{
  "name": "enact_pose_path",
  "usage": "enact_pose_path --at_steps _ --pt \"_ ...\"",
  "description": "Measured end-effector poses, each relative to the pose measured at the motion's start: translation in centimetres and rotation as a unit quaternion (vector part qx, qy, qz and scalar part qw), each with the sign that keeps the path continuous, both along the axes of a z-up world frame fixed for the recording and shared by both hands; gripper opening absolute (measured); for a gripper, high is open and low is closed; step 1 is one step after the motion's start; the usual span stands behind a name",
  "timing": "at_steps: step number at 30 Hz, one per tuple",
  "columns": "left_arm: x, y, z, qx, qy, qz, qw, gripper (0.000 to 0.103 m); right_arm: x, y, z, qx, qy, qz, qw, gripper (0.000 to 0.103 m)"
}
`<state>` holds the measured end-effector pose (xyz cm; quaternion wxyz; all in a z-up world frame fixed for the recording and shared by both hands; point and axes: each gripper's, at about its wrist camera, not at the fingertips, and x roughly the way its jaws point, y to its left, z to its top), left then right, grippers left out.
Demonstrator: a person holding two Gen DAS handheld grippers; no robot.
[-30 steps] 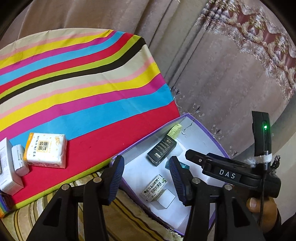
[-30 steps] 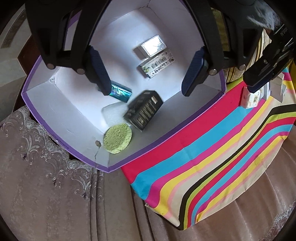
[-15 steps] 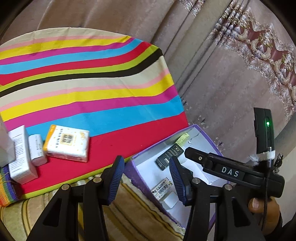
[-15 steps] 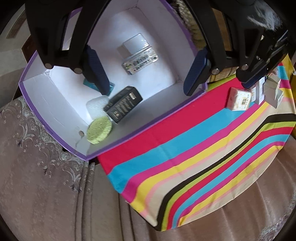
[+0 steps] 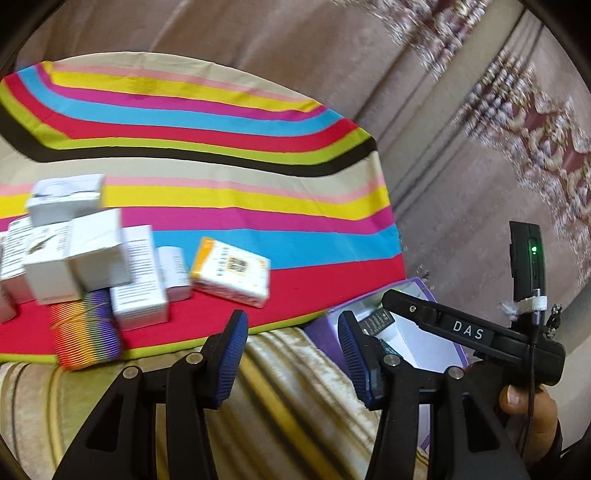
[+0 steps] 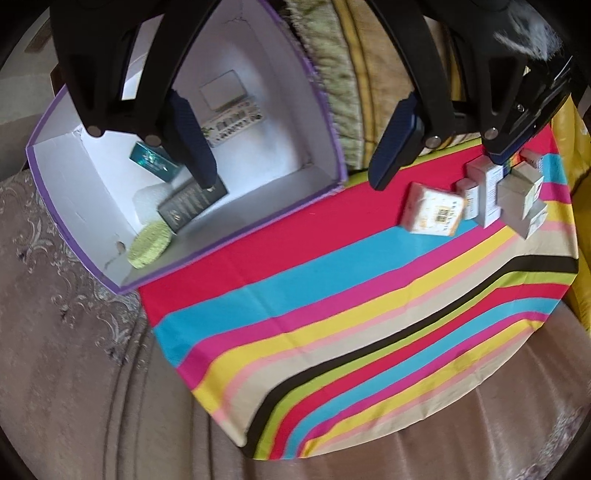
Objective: Organize objects
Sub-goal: 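Open both tools to drop the boxes inside and withdraw, then move both tools back to the remaining boxes on the striped cloth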
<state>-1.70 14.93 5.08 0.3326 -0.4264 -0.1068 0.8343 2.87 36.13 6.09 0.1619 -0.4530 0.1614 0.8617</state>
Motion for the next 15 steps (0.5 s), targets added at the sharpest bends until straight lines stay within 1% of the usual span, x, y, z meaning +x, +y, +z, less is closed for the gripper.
enact_pose_path --at_steps 5,10,15 --pt "-0.1 -3.2 0.0 0.003 -0.010 0.033 0.9994 0.052 -1.1 -2.5 0.4 0.003 0.000 0.030 1.000 0.087" --pt "-0.2 -7.0 0.0 0.003 -0.018 0.076 0.9970 0.052 -2.2 -5.0 0.6 0.006 -0.001 0.063 0.998 0.087" --pt "-0.4 -10.8 -0.1 -0.004 -0.011 0.120 0.9927 0.052 -3.6 -7.9 0.3 0.004 -0.001 0.101 0.995 0.089"
